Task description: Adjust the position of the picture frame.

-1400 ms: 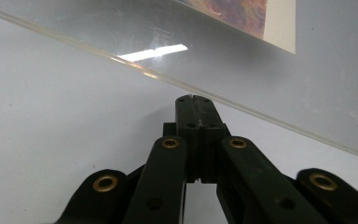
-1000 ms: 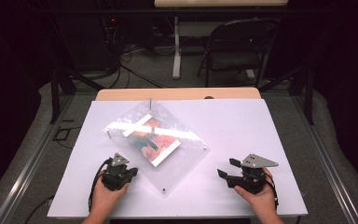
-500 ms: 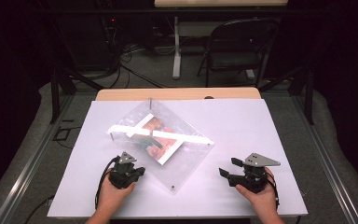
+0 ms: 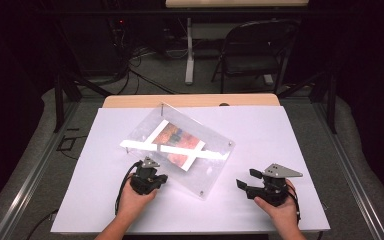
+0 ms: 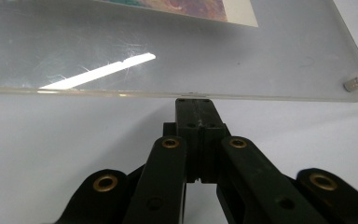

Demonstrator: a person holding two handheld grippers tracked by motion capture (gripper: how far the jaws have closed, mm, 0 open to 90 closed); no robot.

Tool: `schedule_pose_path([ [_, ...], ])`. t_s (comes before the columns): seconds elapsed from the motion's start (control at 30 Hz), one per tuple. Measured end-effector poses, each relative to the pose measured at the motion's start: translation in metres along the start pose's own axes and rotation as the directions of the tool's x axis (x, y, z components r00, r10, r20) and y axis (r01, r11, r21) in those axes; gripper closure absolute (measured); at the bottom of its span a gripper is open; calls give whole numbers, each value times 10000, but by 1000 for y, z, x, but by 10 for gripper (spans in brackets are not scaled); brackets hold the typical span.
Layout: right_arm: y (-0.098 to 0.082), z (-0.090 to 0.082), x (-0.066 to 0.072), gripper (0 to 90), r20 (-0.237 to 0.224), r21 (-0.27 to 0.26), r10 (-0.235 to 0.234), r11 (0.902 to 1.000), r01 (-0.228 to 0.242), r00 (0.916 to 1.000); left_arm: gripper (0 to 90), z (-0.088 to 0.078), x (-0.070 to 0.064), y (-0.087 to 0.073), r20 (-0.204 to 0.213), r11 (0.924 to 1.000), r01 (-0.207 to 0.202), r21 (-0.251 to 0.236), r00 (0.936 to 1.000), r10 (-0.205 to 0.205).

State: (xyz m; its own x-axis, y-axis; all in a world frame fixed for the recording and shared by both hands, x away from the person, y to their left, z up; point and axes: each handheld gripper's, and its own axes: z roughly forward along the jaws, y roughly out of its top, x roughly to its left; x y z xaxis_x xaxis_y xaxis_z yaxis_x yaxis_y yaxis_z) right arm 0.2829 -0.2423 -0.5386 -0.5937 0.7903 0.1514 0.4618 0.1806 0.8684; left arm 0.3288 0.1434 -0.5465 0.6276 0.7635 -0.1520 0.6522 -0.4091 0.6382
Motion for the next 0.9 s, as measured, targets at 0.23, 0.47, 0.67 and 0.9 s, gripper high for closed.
schedule_pose_path([
  [0.23,0,0,-2,324,-17,-11,108,9999,-108,9999,900,8,-5,8,220,9999,-135,24,9997,134],
  [0.47,-1,0,-3,323,6,35,161,9999,-161,9999,900,9,-5,7,277,9999,-48,-150,9996,52],
  [0.67,0,-3,-4,322,57,-8,226,9997,-226,9997,855,-11,7,-1,117,9974,257,-666,9996,-250],
  [0.9,-1,-2,-5,321,85,-13,288,9996,-288,9995,700,-35,40,-17,-574,9849,1249,-1202,9895,-1325],
])
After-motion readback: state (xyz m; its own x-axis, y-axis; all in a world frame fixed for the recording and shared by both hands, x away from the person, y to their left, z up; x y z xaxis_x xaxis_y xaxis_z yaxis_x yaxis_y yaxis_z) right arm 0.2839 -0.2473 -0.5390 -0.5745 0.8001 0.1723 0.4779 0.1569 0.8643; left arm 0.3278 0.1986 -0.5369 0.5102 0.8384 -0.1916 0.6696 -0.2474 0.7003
